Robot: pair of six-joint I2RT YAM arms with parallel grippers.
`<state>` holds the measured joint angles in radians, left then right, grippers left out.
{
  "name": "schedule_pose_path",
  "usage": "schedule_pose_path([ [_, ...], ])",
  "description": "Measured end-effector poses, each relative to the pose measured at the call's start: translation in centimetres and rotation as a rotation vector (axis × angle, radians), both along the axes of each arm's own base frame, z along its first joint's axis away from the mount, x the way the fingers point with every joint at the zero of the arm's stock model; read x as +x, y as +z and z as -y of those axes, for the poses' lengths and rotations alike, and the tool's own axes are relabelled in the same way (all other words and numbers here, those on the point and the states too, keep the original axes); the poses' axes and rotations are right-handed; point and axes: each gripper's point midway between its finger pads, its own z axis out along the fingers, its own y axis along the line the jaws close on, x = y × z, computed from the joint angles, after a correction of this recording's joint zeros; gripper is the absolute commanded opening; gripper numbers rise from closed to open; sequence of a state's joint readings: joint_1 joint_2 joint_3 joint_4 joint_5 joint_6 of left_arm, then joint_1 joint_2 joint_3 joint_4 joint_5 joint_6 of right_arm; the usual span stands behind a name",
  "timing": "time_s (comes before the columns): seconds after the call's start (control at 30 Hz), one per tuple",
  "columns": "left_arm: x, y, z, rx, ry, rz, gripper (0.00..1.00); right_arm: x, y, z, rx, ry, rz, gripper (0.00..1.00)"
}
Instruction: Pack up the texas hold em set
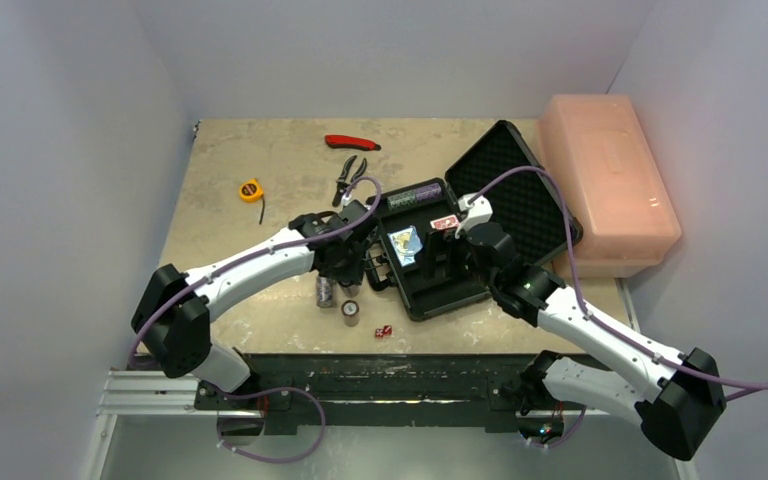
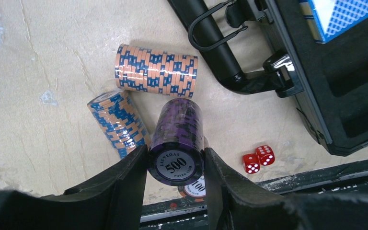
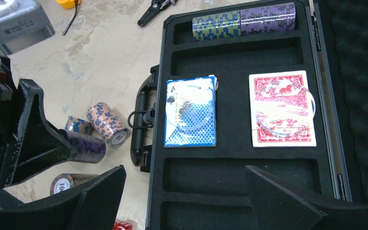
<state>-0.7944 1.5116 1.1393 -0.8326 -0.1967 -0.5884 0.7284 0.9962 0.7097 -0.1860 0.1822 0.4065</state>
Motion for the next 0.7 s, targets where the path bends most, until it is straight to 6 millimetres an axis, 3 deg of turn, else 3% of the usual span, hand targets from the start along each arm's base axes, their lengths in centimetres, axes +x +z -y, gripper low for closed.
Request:
schedule_pose_path([
  [0.33,0.3,2.8,1.2,-0.049,-0.062,0.015,0.00,-0.7,0.0,-0.2,0.019,0.061,0.060,0.99],
  [0.53,0.0,3.7,1.3,-0.052,-0.101,0.009,0.00,-1.1,1.2,-0.7,0.079,0.099,0.119,0.99],
  [0.7,-0.4,4.8,1.4,-0.051,-0.154,-0.007,0.00,-2.5,1.8,-1.5,0.146,0.190,0.172,0.99],
])
